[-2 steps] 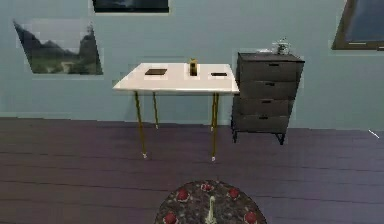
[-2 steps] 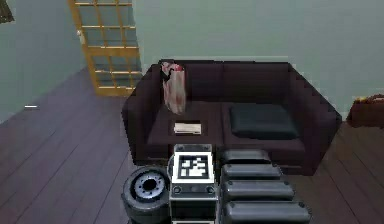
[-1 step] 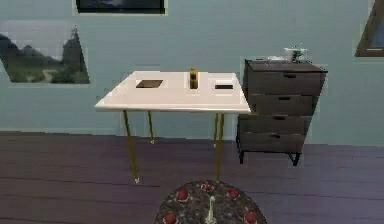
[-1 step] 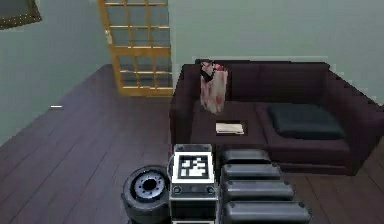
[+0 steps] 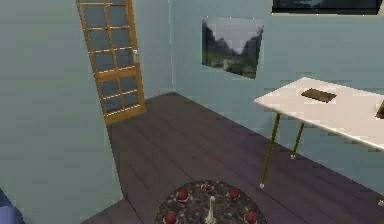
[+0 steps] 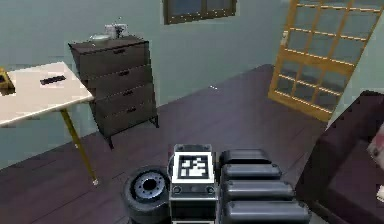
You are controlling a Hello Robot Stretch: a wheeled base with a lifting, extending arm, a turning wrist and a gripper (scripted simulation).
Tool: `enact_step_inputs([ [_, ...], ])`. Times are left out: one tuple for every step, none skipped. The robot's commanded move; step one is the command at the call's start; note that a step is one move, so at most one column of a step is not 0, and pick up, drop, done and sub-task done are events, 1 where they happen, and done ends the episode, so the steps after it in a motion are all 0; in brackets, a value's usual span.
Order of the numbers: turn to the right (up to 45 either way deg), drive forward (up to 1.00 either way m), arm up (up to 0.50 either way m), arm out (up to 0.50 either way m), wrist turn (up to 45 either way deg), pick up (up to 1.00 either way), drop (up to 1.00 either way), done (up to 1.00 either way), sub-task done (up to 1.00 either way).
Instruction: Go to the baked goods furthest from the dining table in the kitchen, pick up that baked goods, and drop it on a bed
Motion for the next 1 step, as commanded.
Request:
enact_step_inputs([
  [0.0,1.0,0.0,0.0,0.0,0.0,0.0,0.0,0.0],
])
